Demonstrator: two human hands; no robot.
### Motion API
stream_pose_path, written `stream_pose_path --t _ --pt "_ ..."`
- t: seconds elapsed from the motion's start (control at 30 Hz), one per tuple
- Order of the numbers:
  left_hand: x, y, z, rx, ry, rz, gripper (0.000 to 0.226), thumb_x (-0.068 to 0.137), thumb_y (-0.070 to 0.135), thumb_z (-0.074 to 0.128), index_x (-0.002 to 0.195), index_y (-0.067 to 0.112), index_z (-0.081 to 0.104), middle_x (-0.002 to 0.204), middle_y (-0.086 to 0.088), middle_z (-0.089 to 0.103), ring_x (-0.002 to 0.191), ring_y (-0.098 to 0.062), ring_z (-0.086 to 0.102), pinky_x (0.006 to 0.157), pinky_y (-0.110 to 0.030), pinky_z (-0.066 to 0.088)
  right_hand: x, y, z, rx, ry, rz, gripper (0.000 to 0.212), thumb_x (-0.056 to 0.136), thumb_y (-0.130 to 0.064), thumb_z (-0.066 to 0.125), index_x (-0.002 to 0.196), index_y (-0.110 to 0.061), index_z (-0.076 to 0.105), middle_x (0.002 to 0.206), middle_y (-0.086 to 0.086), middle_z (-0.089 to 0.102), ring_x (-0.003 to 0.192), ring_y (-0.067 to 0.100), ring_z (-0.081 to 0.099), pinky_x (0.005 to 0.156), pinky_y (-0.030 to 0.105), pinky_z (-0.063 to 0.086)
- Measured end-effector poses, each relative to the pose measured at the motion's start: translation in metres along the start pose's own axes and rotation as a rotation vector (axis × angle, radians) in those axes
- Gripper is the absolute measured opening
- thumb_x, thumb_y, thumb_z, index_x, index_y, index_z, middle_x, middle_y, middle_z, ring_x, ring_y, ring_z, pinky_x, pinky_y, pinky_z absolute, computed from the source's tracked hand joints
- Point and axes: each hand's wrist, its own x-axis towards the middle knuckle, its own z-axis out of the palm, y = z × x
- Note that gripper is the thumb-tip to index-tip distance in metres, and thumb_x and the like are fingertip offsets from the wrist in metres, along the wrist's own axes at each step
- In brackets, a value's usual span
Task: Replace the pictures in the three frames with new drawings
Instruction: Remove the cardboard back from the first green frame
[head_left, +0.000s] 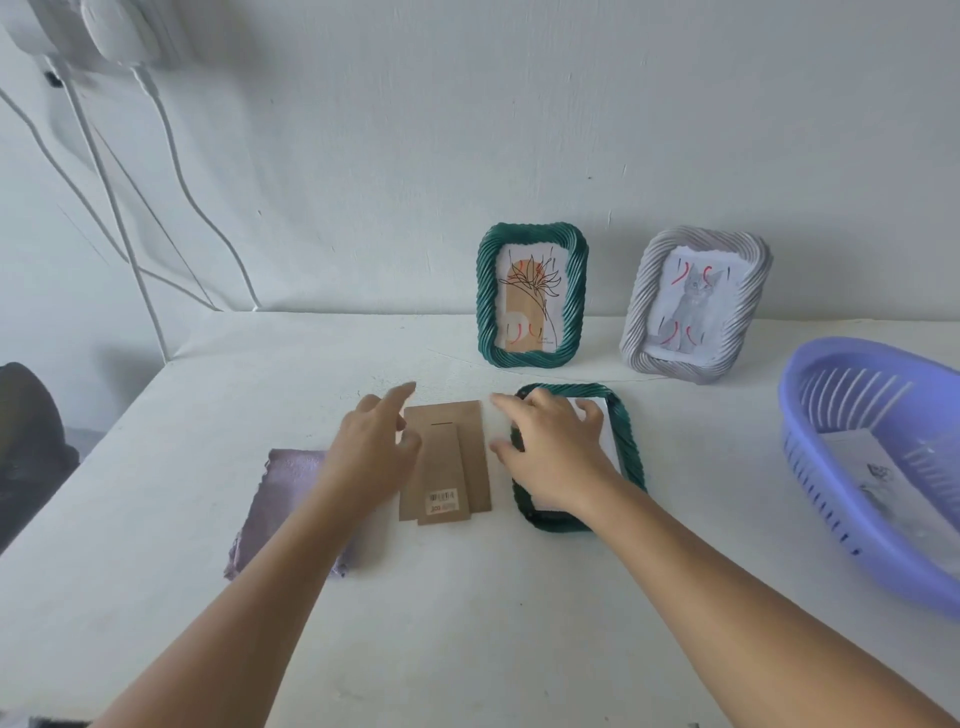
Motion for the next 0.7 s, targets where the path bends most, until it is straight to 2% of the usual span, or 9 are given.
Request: stream_pose_path --t 0.07,0.2,0.33,0.53,0.7 --pt "0.003 0.016 0.006 -0.008 0.019 0.056 0.050 0.099 0.025 0.054 0.149 0.028 0.046 0.108 0.003 0.061 0.103 -0.020 0.055 0.090 -0.033 0.043 -0.005 0.017 -0.007 0.003 0.097 0.071 0.046 0.099 -0.043 0.055 0.143 -0.040 0.045 0.119 -0.007 0.055 0.118 0.018 0.051 0.113 0.049 0.019" --pt "0.009 0.053 0.024 0.016 -0.106 0.109 0.049 0.100 0.035 0.054 0.148 0.030 0.047 0.093 0.008 0.067 0.093 -0.018 0.059 0.083 -0.033 0.047 -0.016 0.051 -0.018 -0.019 0.148 0.209 0.047 0.097 -0.047 0.056 0.142 -0.040 0.046 0.116 -0.008 0.058 0.112 0.017 0.057 0.107 0.046 0.026" --pt "0.014 0.075 0.040 0.077 -0.196 0.132 0.056 0.098 0.043 0.056 0.151 0.032 0.042 0.101 0.004 0.071 0.100 -0.021 0.065 0.090 -0.038 0.055 -0.026 0.073 -0.023 -0.055 0.140 0.304 0.050 0.093 -0.051 0.057 0.140 -0.037 0.047 0.111 -0.006 0.058 0.105 0.019 0.060 0.104 0.045 0.027" --pt "0.021 0.082 0.049 0.051 -0.291 0.108 0.059 0.097 0.034 0.062 0.153 0.031 0.041 0.094 0.004 0.071 0.089 -0.017 0.065 0.083 -0.036 0.056 -0.032 0.080 -0.024 0.015 0.068 0.338 0.059 0.086 -0.056 0.063 0.139 -0.034 0.046 0.109 -0.008 0.059 0.106 0.018 0.060 0.105 0.046 0.027" --pt "0.022 0.078 0.053 -0.012 -0.292 0.084 0.058 0.097 0.031 0.064 0.151 0.030 0.045 0.084 0.011 0.066 0.082 -0.012 0.061 0.073 -0.030 0.051 -0.033 0.082 -0.023 0.121 0.105 0.337 0.060 0.084 -0.050 0.071 0.138 -0.035 0.048 0.098 -0.013 0.058 0.093 0.011 0.055 0.096 0.039 0.027"
